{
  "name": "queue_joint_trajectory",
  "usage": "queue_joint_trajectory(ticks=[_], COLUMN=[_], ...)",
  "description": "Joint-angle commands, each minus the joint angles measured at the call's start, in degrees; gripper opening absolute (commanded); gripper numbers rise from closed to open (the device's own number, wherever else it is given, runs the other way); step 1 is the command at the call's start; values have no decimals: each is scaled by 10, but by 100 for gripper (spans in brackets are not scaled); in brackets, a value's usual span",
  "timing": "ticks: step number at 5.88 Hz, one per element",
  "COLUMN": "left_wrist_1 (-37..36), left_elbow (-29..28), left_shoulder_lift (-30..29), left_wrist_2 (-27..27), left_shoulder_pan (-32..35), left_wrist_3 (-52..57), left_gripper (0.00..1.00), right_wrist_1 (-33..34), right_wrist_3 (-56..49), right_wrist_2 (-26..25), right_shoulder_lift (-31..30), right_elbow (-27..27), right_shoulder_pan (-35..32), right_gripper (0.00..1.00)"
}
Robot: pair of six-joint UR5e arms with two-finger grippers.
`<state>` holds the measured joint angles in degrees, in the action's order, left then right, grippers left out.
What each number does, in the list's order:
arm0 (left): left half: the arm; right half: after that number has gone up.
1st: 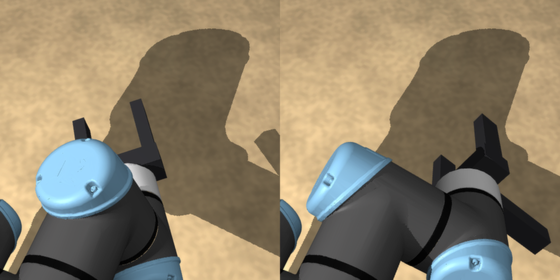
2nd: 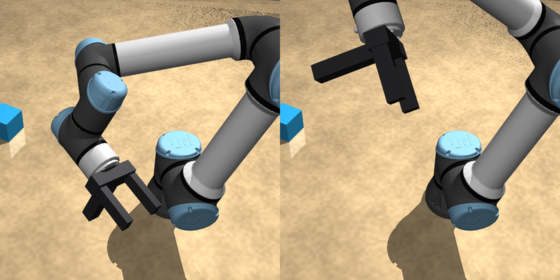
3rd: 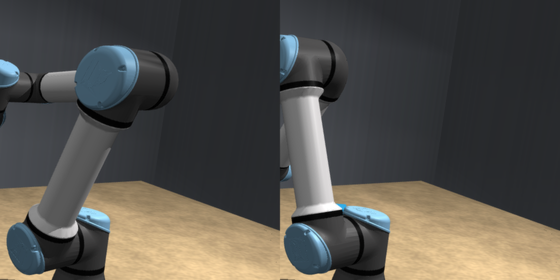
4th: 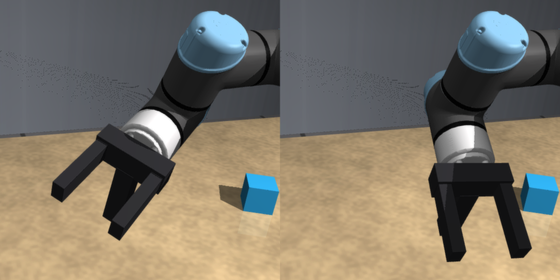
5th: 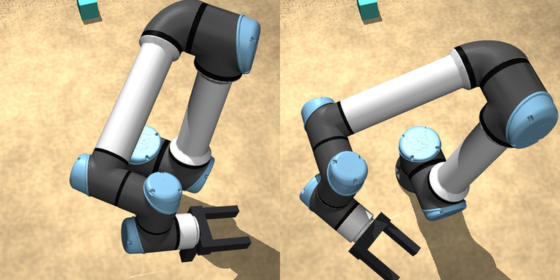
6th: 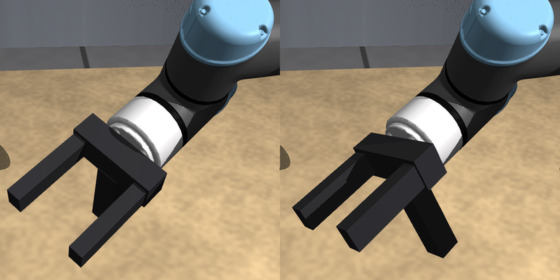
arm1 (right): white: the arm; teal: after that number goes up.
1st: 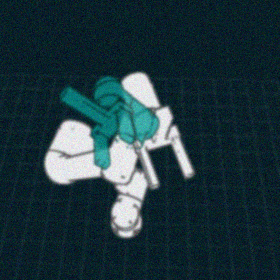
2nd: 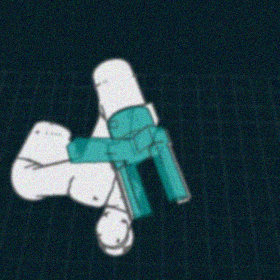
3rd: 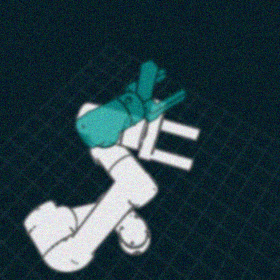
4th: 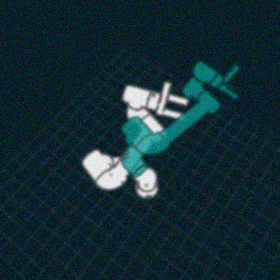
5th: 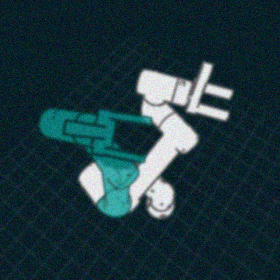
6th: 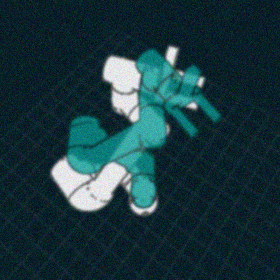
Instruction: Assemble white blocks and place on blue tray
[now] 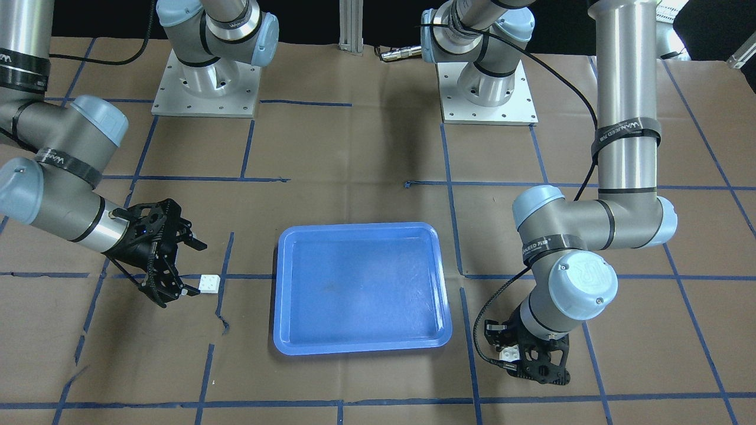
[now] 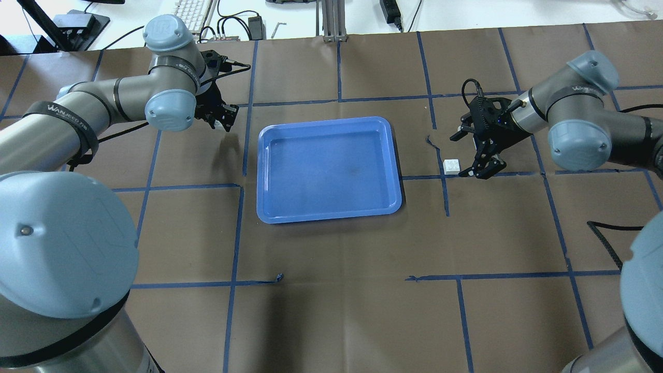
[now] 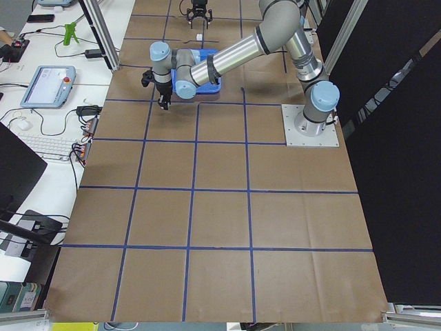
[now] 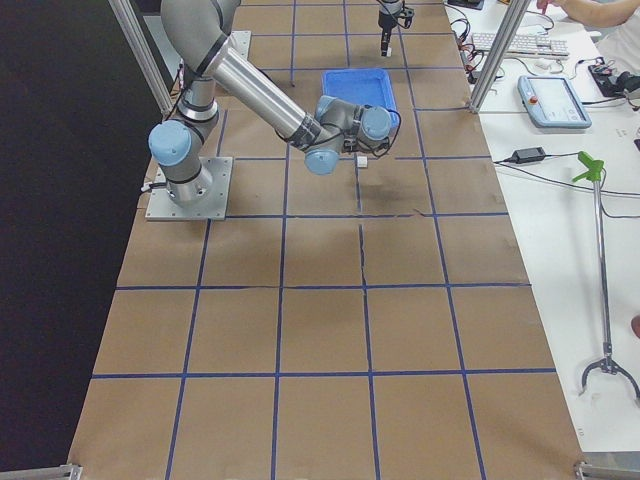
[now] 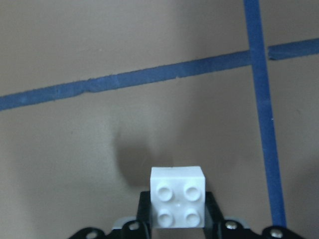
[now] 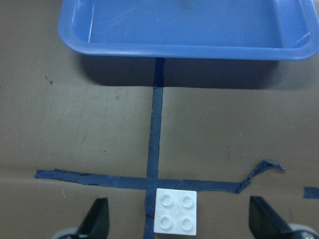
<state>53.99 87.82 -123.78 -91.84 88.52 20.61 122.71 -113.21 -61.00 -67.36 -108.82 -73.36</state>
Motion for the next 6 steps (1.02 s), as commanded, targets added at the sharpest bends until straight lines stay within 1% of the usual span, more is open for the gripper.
queue_joint_trajectory(ticks=[1, 3, 4, 5, 6], left_wrist_1=[18, 18, 11, 9, 5], left_elbow=[22, 66, 83, 87, 85], left_shoulder_lift=[57, 75, 65, 51, 45], left_wrist_2=[-1, -3, 1, 5, 4], left_shoulder_pan=[96, 161, 163, 166, 170], left_wrist_3=[111, 221, 333, 409, 444], left_gripper=[14, 14, 16, 16, 17], right_wrist_1=[5, 6, 5, 4, 5], right_wrist_3=[0, 0, 3, 4, 4], right_wrist_2=[0, -1, -1, 0, 0], right_shoulder_lift=[23, 34, 35, 35, 34], right_elbow=[-1, -3, -4, -5, -3], right_shoulder_pan=[9, 10, 10, 10, 10], right_gripper=[100, 100, 100, 94, 81])
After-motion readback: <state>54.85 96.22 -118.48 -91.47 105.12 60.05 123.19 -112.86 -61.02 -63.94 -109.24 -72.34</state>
